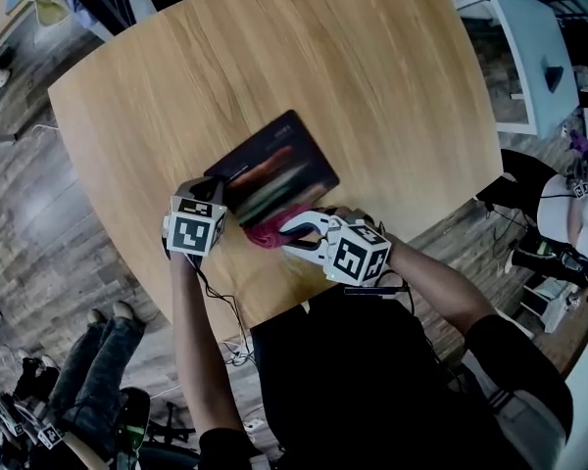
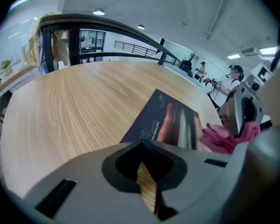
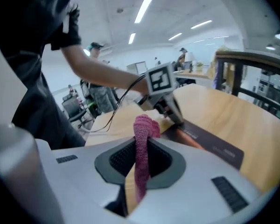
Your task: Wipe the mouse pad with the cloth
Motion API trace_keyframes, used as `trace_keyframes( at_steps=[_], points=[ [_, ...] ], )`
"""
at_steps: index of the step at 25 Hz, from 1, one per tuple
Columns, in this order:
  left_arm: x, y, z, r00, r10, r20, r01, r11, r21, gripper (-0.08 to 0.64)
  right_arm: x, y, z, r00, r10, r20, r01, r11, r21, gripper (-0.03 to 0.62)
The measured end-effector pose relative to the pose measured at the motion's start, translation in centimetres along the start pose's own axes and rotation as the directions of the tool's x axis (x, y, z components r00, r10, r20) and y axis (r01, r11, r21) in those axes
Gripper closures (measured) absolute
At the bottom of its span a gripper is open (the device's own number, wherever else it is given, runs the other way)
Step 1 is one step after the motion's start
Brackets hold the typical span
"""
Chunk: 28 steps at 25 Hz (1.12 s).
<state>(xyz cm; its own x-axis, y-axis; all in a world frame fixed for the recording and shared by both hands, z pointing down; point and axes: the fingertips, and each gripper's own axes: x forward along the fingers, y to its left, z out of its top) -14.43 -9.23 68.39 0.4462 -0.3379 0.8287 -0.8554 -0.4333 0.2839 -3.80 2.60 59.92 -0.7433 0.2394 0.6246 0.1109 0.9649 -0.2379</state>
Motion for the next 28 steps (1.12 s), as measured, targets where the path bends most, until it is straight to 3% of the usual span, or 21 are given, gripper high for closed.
trace_keyframes(
  at_steps=[3,6,11,13,20,28],
  points=[
    [0.0,0.0,0.1,1.0,0.007,-0.006,-0.007,1.0,-0.002,0.537,-3.1,-5.5,3.9,0.979,-0.143,0.146,0.13,0.987,0.094,0.534],
    [0.0,0.1,0.1,1.0,0.007,-0.006,-0.007,1.0,-0.005,0.537,-4.9,-11.1,6.6,0.939,-0.28,0.198,0.262,0.959,0.11,0.534],
    [0.0,0.1,-0.2,1.0,-0.008,-0.02,0.008,1.0,-0.026,0.537,-3.8,-18.4,6.6,0.898,-0.43,0.091,0.433,0.901,-0.012,0.534],
    [0.1,0.1,-0.2,1.0,-0.016,-0.022,0.015,0.999,-0.031,0.537,-2.3,-20.3,5.4,0.886,-0.463,0.021,0.464,0.883,-0.071,0.534],
    [0.2,0.0,0.1,0.999,-0.038,-0.003,0.038,0.998,-0.051,0.537,4.2,-19.8,0.0,0.908,-0.372,-0.193,0.338,0.922,-0.19,0.534],
    [0.1,0.1,0.0,0.999,-0.051,-0.003,0.051,0.996,-0.068,0.537,5.8,-17.3,-1.1,0.909,-0.343,-0.235,0.268,0.916,-0.298,0.533]
  ],
)
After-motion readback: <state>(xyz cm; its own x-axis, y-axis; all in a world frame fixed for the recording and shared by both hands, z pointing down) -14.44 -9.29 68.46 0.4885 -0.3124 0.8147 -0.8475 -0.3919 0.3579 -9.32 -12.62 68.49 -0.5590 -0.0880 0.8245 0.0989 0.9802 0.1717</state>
